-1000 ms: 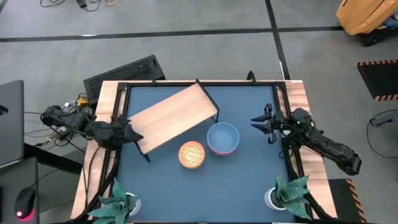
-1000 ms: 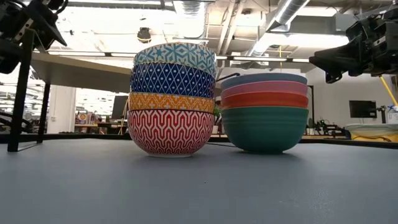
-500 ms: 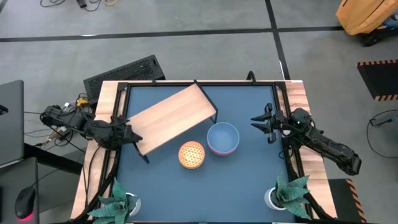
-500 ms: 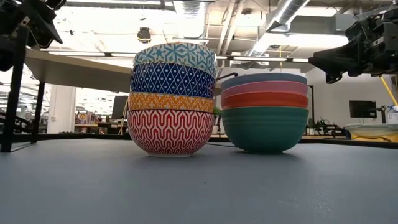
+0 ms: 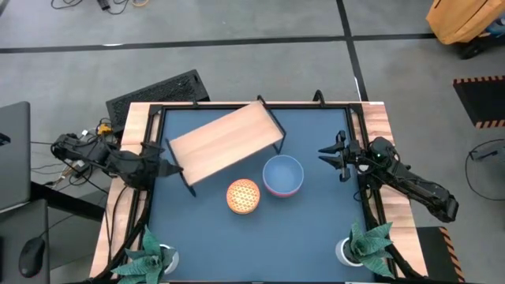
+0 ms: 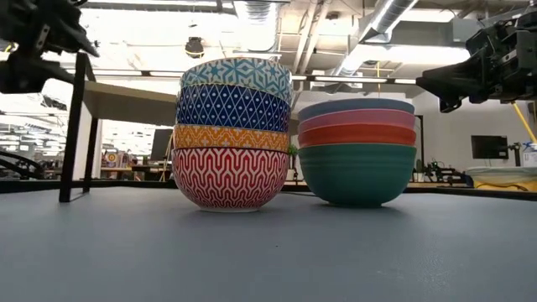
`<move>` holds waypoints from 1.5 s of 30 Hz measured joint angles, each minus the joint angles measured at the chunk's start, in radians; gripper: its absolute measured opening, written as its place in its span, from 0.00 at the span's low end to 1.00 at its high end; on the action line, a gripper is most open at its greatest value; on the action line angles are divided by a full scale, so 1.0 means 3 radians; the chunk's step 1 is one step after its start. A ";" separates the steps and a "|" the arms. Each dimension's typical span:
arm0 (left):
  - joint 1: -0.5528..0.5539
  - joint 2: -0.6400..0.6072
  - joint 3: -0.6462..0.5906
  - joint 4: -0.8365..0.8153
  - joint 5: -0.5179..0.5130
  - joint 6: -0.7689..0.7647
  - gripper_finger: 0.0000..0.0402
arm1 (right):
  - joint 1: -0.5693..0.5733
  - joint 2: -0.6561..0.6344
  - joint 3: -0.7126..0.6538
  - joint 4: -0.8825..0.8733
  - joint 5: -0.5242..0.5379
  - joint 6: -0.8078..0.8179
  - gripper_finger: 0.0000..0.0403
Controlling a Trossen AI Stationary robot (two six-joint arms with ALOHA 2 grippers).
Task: Place and stack bowls onto a shelf
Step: Prepare the shelf, then put the small orange bowl on the shelf
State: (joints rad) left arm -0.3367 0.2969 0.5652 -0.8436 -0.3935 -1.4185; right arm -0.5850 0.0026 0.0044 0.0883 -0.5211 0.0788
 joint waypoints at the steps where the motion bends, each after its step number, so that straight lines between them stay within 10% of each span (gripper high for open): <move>1: 0.0000 -0.0004 -0.0008 -0.0075 0.0042 0.0005 0.54 | 0.0000 0.0000 0.0001 0.0000 0.0001 0.0000 0.33; 18: 0.0000 -0.0009 0.0097 -0.0026 0.0338 -0.0340 0.83 | 0.0000 0.0001 0.0001 0.0005 -0.0001 0.0043 0.33; 32: -0.0001 0.0054 0.0464 0.1351 0.0568 -0.0158 0.83 | 0.0003 -0.0001 0.0008 0.0545 0.0442 0.2785 0.33; 38: -0.0001 0.0656 0.0463 0.1745 0.0261 0.0213 0.83 | 0.0003 -0.0002 0.0080 0.0572 0.0520 0.3237 0.33; 45: -0.0001 0.1805 0.0620 0.2813 0.0803 0.0521 0.83 | 0.0001 -0.0001 0.0082 0.1009 0.0536 0.3093 0.33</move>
State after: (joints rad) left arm -0.3370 0.8385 0.7513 0.0002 -0.1526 -1.2621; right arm -0.5847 0.0022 0.0289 0.3911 -0.3602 1.0067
